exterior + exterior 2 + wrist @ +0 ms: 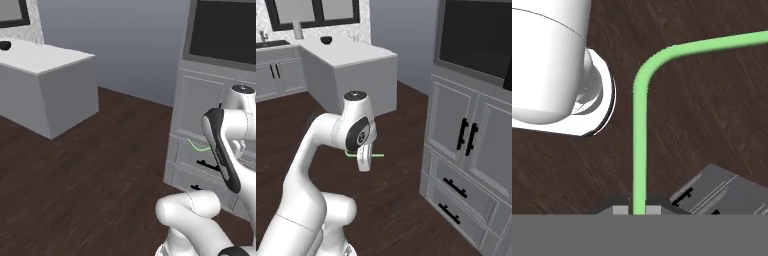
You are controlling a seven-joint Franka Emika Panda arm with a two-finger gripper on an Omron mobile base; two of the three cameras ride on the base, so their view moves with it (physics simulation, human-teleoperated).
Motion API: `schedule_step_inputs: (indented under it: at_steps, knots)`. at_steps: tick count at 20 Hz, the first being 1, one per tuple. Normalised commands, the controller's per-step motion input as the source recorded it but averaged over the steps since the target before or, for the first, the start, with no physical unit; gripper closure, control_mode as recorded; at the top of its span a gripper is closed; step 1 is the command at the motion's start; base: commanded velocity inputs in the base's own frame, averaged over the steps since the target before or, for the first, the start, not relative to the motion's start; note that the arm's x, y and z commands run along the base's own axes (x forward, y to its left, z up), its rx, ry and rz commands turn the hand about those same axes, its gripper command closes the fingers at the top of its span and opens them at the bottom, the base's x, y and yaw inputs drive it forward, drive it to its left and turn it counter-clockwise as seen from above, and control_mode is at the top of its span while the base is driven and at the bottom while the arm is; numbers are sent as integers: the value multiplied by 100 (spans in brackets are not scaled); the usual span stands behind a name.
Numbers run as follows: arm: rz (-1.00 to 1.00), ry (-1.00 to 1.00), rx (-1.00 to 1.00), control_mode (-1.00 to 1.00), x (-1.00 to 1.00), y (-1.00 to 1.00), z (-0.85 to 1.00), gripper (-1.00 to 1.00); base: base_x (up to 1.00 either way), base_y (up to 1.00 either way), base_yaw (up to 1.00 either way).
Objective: Take a straw from the drawer in front and place it inside the glass cup on the dining counter.
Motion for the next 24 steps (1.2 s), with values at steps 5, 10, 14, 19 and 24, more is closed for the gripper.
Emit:
schedule_step_inputs:
  at_steps: [5, 10, 14, 19, 24]
  knots:
    - [0, 0, 0, 100, 0, 0, 0, 100, 100, 0, -1]
    - [0, 0, 0, 100, 0, 0, 0, 100, 100, 16, 0]
    - [0, 0, 0, 100, 0, 0, 0, 100, 100, 15, 0]
    - [0, 0, 0, 100, 0, 0, 0, 100, 100, 11, -1]
    - [0, 0, 0, 100, 0, 0, 0, 100, 100, 4, -4]
